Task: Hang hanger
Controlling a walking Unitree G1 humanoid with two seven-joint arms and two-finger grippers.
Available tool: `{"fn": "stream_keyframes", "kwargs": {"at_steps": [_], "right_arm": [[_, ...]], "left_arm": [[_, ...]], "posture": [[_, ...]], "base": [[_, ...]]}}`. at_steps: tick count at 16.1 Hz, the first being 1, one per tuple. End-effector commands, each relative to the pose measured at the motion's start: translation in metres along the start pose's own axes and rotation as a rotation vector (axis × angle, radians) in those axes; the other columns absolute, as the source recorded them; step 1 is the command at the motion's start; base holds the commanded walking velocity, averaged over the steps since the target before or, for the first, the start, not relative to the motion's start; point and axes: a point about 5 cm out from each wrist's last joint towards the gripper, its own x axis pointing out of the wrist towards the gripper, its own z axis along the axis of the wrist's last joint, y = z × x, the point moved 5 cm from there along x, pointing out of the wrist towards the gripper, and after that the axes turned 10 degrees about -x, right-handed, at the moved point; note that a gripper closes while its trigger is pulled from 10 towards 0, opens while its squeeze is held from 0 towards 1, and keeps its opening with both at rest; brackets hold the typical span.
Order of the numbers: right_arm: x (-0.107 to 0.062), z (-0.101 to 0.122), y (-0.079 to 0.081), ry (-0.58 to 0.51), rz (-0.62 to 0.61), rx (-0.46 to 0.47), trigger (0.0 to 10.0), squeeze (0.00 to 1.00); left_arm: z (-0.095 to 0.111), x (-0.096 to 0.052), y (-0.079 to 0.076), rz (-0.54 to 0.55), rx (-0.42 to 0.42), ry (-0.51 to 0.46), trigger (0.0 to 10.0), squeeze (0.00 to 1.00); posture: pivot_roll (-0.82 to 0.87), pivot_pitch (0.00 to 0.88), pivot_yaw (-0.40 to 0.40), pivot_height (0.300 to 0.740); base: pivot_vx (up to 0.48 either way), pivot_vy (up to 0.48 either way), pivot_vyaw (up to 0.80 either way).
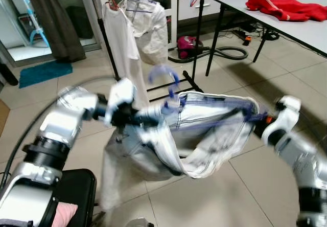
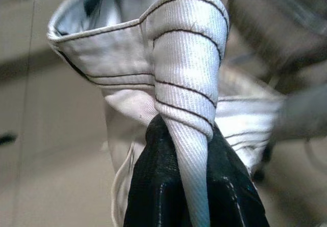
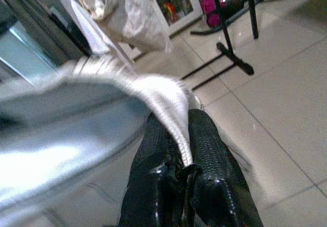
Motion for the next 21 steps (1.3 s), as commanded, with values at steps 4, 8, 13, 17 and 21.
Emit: {"fn": "stream_keyframes", "kwargs": {"at_steps": [4,8,13,17,21], "right_arm": [[-0.003,0.030,-0.012,-0.039,-0.022,-0.032,0.0,0.00],[-0.007,0.039,-0.005,-0.051,0.009,-0.057,0.0,0.00],[0.001,0.059,0.030,-0.091,0.094,-0.088,0.0,0.00],[-0.008,0.064,0.020,-0.077,0.056,-0.123,0.0,0.00],[-0.016,0.064,0.029,-0.089,0.092,-0.137,0.0,0.00]], "left_arm": [[-0.030,-0.017,0.040,0.337,-0.012,0.200,0.0,0.00],[-0.043,-0.007,0.038,0.339,0.013,0.244,0.0,0.00],[-0.061,0.047,0.015,0.195,0.050,0.326,0.0,0.00],[-0.074,0.028,0.056,0.491,0.012,0.436,0.0,0.00],[-0.037,0.026,0.083,0.692,-0.234,0.025,0.0,0.00]], "posture": [[0.01,0.000,0.062,0.740],[0.02,0.000,0.061,0.740],[0.01,0.000,0.069,0.740],[-0.01,0.000,0.079,0.740],[-0.01,0.000,0.075,0.740]], "base": [[0.000,0.000,0.00],[0.000,0.000,0.00],[0.000,0.000,0.00],[0.000,0.000,0.00],[0.000,0.000,0.00]]}}
